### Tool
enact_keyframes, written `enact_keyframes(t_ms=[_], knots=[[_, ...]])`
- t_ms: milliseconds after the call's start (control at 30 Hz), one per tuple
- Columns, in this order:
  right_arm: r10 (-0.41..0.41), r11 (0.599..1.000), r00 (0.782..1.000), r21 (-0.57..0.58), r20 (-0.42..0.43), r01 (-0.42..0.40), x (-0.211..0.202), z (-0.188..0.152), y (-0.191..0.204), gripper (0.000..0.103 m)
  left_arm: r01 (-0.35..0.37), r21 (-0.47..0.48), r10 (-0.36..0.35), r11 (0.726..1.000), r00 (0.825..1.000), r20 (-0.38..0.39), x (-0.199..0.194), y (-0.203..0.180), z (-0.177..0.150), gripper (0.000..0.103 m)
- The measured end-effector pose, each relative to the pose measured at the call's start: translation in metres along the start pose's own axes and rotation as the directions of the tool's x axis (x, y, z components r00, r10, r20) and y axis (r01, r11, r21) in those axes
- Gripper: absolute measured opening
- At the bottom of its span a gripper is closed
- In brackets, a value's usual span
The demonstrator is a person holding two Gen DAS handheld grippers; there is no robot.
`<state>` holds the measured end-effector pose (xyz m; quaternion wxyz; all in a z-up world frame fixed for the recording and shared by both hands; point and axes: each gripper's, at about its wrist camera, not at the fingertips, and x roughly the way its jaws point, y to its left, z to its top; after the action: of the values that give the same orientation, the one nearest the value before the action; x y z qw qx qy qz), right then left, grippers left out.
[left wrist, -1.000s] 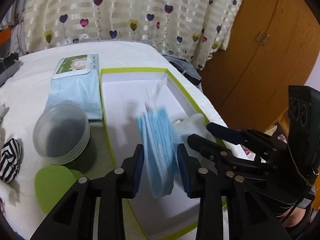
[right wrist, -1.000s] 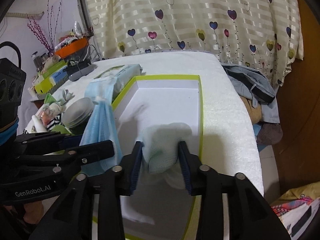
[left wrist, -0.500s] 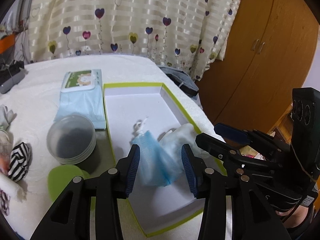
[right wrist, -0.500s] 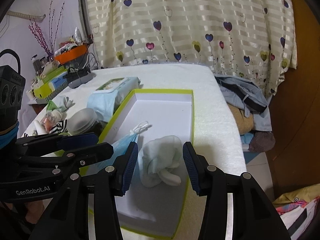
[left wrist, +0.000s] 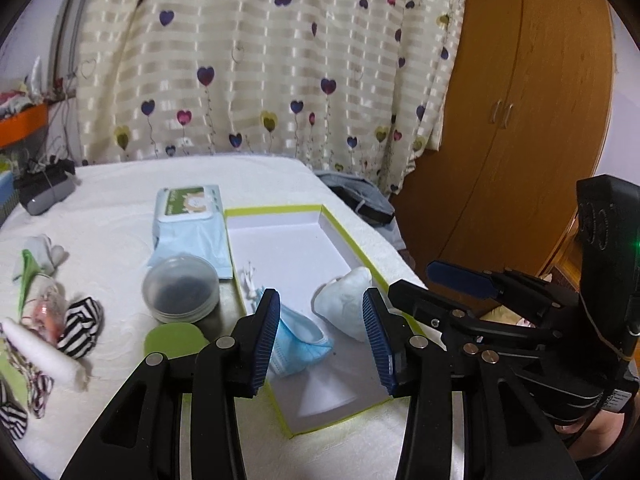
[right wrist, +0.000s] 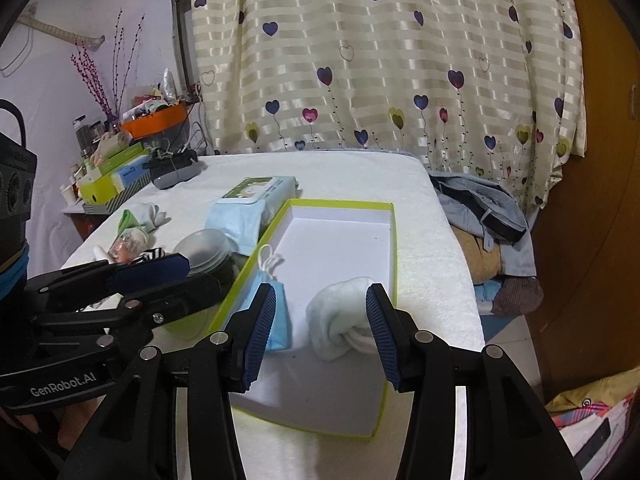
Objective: Organize soft objects
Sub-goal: 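Open both grippers to release mask and glove in the box, withdraw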
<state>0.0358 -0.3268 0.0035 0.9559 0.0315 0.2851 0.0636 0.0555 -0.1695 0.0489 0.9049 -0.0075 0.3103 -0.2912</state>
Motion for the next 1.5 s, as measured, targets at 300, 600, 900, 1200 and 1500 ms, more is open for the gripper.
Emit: enact_keyframes(t_ms=[300, 600, 900, 1200, 1500], knots=[[0.036, 0.999, 0.999, -0.022, 0.023, -0.036, -0.011, -0.005, 0.017, 0.049, -0.052, -0.022, 0.052, 0.998, 0.998, 0.023, -0.021, 0.008, -0.008, 0.042], [0.098, 0.994, 0.995, -0.060, 0.028, -0.096, -0.013, -0.010, 0.032, 0.063, -0.119, -0.067, 0.119, 0.991, 0.993, 0.009, -0.028, 0.022, -0.019, 0.042], [0.140, 0.985, 0.989, -0.104, 0.040, -0.135, -0.013, -0.010, 0.046, 0.063, -0.153, -0.097, 0.155, 0.983, 0.988, 0.018, -0.040, 0.035, -0.027, 0.042], [0.180, 0.969, 0.980, -0.186, 0.086, -0.161, -0.016, -0.011, 0.065, 0.063, -0.205, -0.143, 0.211, 0.968, 0.977, 0.028, -0.054, 0.056, -0.039, 0.042], [0.267, 0.947, 0.963, -0.188, 0.022, -0.259, -0.006, -0.011, 0.089, 0.063, -0.259, -0.196, 0.266, 0.946, 0.964, 0.009, -0.069, 0.083, -0.057, 0.042]])
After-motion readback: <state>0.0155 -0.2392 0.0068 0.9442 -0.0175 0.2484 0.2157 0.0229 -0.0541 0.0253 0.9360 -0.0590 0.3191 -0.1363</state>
